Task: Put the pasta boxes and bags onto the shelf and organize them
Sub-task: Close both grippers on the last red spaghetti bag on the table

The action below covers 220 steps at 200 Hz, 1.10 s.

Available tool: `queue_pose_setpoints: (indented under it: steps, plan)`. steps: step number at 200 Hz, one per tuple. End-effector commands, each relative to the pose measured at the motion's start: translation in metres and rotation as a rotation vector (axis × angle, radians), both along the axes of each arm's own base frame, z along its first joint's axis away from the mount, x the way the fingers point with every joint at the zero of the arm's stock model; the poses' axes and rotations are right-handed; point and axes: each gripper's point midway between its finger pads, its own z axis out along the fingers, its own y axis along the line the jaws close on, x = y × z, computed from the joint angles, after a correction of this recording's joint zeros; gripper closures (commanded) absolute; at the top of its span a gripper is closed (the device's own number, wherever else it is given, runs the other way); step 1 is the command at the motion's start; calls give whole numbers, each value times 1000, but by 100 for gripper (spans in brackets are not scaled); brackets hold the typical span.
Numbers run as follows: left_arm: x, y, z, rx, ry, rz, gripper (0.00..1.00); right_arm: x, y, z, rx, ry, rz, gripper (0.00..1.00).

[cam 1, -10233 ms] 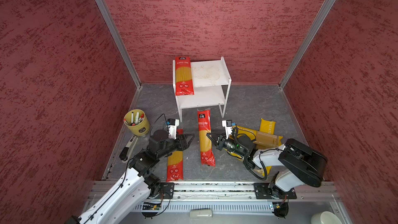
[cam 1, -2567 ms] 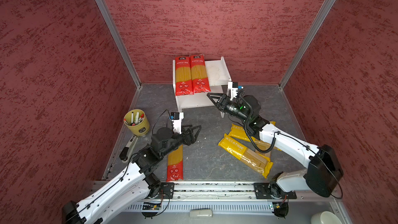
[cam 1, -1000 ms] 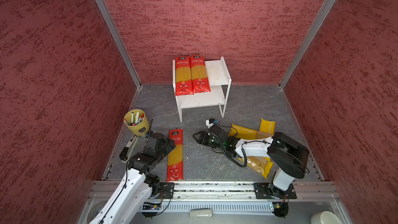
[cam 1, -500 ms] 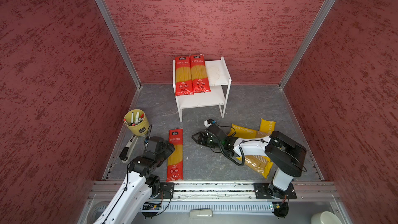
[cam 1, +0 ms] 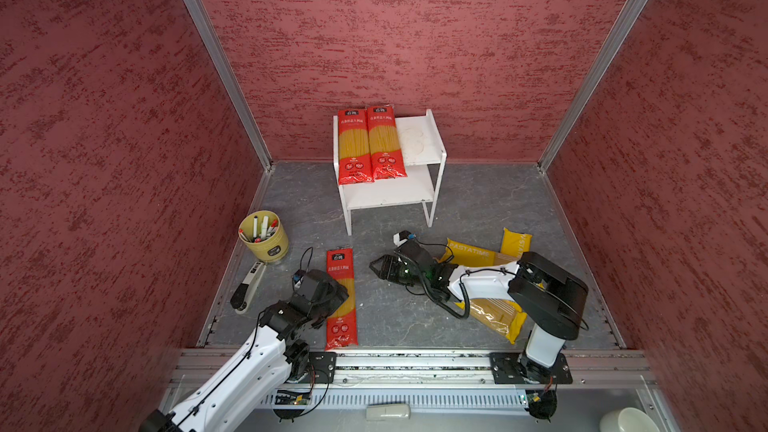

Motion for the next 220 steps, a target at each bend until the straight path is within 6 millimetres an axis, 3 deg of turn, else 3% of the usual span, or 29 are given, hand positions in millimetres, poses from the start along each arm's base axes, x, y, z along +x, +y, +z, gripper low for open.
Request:
queue_pose_setpoints:
  steps: [1,61,101,152,220]
  plan:
    - [7,-17,-5,-42,-11,10,16,1,2,1,3,15,-15,42]
    - [34,-55,14,-25,-77,-99,17,3,-9,-2,-28,17,-29,42]
    - [28,-26,24,21,-111,-78,21,2,-15,-2,-114,-4,20,42]
    - [15,2,19,-13,-93,-31,26,-4,11,-12,-66,74,88,42]
    - [28,-14,19,-60,-109,-71,34,5,42,-15,-27,88,126,44]
